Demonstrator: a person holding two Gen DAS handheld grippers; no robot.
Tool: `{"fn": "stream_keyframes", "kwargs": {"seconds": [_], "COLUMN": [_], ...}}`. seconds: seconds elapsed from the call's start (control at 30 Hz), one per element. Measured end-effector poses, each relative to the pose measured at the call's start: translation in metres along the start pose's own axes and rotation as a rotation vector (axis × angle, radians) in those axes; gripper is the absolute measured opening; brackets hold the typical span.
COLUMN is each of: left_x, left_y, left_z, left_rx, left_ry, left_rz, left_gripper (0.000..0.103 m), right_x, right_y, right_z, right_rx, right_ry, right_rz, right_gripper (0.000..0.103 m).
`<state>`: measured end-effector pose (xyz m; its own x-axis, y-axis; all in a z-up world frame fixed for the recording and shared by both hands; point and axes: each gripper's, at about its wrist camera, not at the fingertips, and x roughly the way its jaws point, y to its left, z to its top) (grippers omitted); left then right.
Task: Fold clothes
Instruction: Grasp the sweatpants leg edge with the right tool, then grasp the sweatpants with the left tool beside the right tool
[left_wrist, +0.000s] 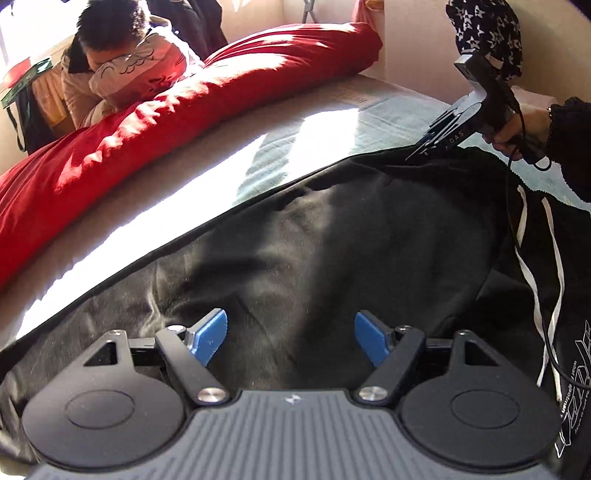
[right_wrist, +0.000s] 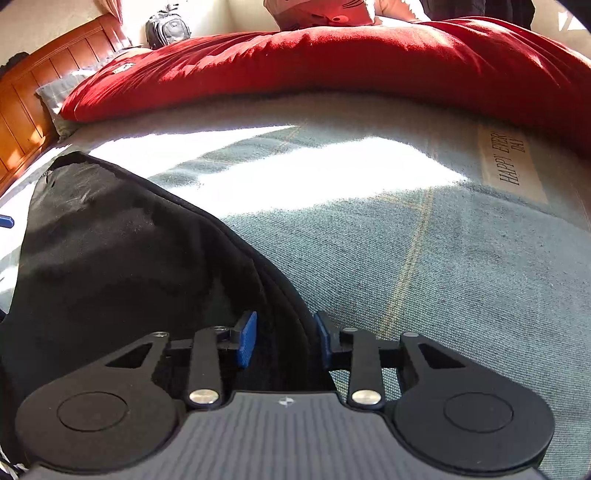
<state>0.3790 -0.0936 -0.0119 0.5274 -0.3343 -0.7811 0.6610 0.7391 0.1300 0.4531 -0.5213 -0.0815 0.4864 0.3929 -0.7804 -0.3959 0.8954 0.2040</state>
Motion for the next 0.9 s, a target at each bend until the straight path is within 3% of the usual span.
{"fn": "stream_keyframes", "kwargs": {"seconds": [0.1,0.2,0.57,0.73,0.9], "left_x": [0.029,0.055,0.113,0.117,0.110], "left_y": [-0.002,-0.008,-0.053,-0.079,-0.090], "left_z": [0.036,0.066,0.118,0.117,0.105], "left_rx": [0.073,0.144,0.465,0.736,0.854], "left_ry": [-0.023,-0.043,-0.100,-0.101,-0.092], "left_rz": [-0.035,-0.065,-0.119,-0.136,-0.197], "left_gripper": [0.076,0.075,0.076,0.078,0.074], "right_x": [-0.003,-0.009,-0.053,-0.067,-0.067], "right_y": [0.008,0.017,0.074,0.109,0.143], "right_z": [-0.001,-0.003,-0.004,-0.009,-0.021], "right_rx": [-0.003,-0.008,-0.133,-0.232,-0.343], "right_ry": [-0.009,-0.024,-0.096,-0.079,-0.035], "right_rz": [0.001,-0.004,0.040,0.052,0.041], "right_gripper": [0.014,0.009,0.008,0.008,0.008]}}
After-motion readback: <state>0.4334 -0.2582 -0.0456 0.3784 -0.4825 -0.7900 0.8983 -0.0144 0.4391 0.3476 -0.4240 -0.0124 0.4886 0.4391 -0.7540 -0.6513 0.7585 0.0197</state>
